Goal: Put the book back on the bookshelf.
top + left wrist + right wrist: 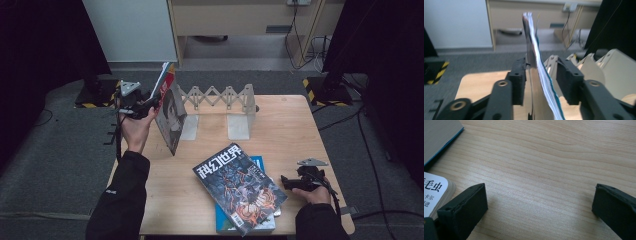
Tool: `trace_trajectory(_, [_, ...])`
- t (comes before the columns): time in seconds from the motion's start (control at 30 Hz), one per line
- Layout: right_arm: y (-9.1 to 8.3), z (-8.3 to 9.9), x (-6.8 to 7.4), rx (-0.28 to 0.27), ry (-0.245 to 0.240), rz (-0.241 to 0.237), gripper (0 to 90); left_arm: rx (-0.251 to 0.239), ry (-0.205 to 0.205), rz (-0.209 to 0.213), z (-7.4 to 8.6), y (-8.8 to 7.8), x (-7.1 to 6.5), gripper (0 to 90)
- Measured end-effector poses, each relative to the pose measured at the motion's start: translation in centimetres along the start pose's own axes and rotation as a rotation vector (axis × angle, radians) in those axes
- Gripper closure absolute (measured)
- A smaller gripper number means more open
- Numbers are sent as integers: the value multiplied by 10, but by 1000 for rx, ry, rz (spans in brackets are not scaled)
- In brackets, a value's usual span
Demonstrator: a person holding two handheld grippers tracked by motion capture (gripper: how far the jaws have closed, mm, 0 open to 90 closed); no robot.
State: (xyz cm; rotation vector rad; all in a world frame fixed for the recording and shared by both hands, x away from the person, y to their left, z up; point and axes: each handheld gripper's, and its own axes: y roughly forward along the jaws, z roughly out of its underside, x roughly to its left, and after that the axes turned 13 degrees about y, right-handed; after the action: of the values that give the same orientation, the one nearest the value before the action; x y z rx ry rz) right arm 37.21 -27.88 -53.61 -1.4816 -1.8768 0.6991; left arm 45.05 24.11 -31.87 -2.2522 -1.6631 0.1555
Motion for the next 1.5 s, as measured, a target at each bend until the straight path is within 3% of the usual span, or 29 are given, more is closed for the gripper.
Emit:
trace_trajectory(0.33, [0,3,-1,-24,-1,-3,1,-49,9,49,11,-33,3,422])
trace_trajectory(0.53, [0,5,-1,-42,2,-4,2,-75,22,97,32,-57,-1,354])
trace_trajectory(0.7, [0,5,-1,-41,3,-4,2,-56,19,133,54,-65,-7,322])
trace_trajectory(1.0, [0,5,-1,-41,2,-4,2,10,36,187,90,-63,-18,312])
trace_trajectory(1.1, [0,4,-1,-44,4,-5,6,34,49,209,107,-59,-28,307])
trace_trajectory(1.23, [0,4,-1,-46,9,-7,29,47,38,232,118,-56,-34,304])
trace_trajectory(1.27, [-1,3,-2,-40,7,-5,65,77,49,250,125,-51,-39,304])
trace_trajectory(1.37, [-4,2,-2,-30,-9,-12,149,84,38,280,133,-47,-45,304])
trace_trajectory(1.4, [-6,1,-1,-23,-7,-15,166,103,27,310,140,-43,-49,302])
trace_trajectory(1.5, [-7,0,-1,-16,-8,-10,185,119,32,318,145,-40,-54,280])
